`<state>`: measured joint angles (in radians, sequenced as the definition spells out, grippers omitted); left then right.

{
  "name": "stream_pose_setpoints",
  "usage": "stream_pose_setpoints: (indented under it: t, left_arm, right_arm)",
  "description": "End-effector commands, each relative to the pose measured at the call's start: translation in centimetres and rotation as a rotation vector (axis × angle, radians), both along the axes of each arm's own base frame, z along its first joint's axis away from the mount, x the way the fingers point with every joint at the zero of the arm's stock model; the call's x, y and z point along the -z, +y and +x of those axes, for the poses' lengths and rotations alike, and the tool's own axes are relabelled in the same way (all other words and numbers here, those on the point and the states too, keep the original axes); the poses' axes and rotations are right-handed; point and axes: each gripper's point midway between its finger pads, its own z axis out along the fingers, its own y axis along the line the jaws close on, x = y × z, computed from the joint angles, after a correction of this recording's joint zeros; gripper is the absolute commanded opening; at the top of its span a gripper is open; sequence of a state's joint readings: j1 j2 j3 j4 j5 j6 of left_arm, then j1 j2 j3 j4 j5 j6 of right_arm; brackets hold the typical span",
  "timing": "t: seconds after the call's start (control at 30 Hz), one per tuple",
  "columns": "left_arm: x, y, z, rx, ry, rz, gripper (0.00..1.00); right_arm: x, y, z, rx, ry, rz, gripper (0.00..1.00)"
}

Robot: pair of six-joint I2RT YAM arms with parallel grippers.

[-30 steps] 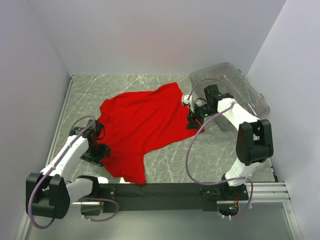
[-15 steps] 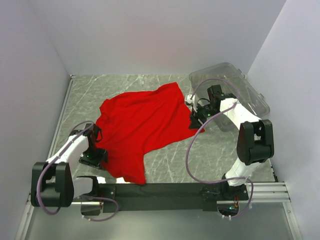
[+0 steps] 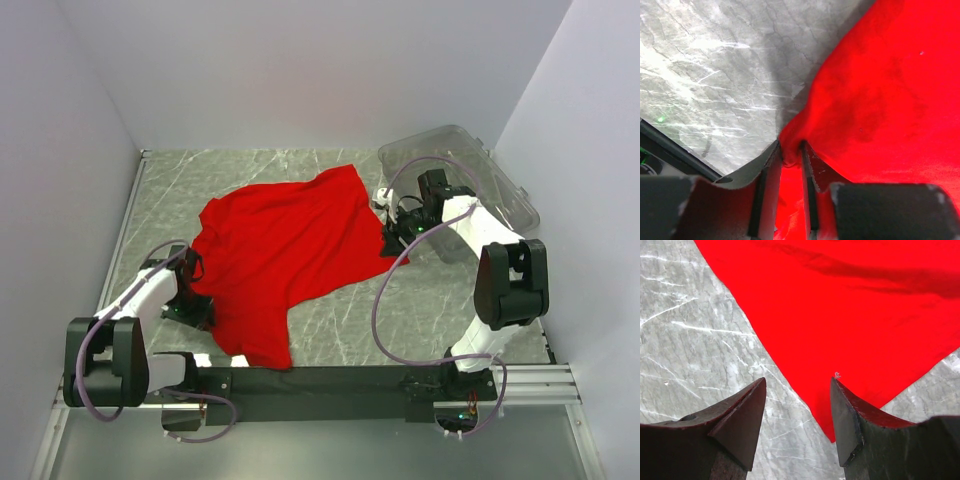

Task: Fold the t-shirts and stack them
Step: Flatten the tshirt out

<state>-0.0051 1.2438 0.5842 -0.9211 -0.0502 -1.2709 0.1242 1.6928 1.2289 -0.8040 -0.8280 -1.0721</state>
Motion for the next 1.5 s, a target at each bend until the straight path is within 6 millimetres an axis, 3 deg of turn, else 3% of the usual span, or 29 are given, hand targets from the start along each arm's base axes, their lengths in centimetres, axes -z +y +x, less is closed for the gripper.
stream_pose_setpoints:
  t: [0.0, 0.17, 0.27, 0.4, 0.43, 0.6, 0.77, 0.9, 1.0, 1.03, 1.13, 1.23, 1.33, 1.47]
  left_arm:
    - [0.9, 1.0, -0.7, 0.016, 0.011, 0.054, 0.28]
    - [0.3, 0.9, -0.5, 0.028, -0.003, 0.045, 0.32]
    - [-1.4, 0.5, 0.5, 0.063, -0.041, 0.02, 0.39]
    - [-5.0, -0.2, 2.8, 0.115, -0.147, -0.017, 0.69]
    - [-5.5, -0.3, 3.0, 0.134, -0.163, -0.025, 0.72]
    - [-6.9, -0.4, 2.9, 0.155, -0.187, -0.03, 0.72]
    - [-7.8, -0.2, 3.1, 0.162, -0.227, -0.013, 0.71]
    - [-10.7, 0.8, 5.0, 0.19, -0.343, 0.055, 0.71]
    - [-14.0, 1.7, 6.3, 0.205, -0.457, 0.119, 0.72]
    - [-14.9, 2.0, 6.7, 0.204, -0.493, 0.142, 0.72]
    - [-18.6, 2.6, 7.1, 0.199, -0.646, 0.19, 0.76]
    - [-21.2, 3.3, 6.8, 0.155, -0.768, 0.241, 0.82]
    - [-22.9, 3.5, 6.5, 0.118, -0.88, 0.252, 0.85]
    - [-23.3, 3.9, 5.8, 0.099, -0.903, 0.271, 0.86]
  right_arm:
    - [-1.4, -0.2, 0.9, -0.005, -0.043, 0.002, 0.61]
    - [-1.5, -0.1, 0.9, -0.012, -0.044, 0.004, 0.61]
    - [-1.5, -0.1, 0.8, -0.016, -0.042, 0.006, 0.61]
    - [-1.5, 0.0, 0.6, -0.023, -0.033, 0.015, 0.61]
    - [-1.5, 0.0, 0.5, -0.025, -0.026, 0.018, 0.61]
    - [-1.7, 0.8, -1.1, -0.113, -0.023, 0.036, 0.61]
    - [-1.4, 2.8, -5.6, -0.354, -0.064, 0.038, 0.62]
    - [-1.5, 7.1, -10.5, -0.645, -0.164, 0.007, 0.62]
    - [-1.5, 9.6, -12.9, -0.781, -0.21, 0.014, 0.62]
    - [-1.7, 11.4, -14.1, -0.854, -0.241, 0.022, 0.61]
    - [-2.0, 14.4, -15.8, -0.937, -0.27, 0.052, 0.62]
    - [-1.2, 16.5, -16.0, -0.966, -0.327, 0.041, 0.62]
    - [-0.7, 18.4, -17.9, -1.031, -0.362, 0.038, 0.62]
    - [-0.5, 20.9, -20.8, -1.07, -0.395, 0.064, 0.62]
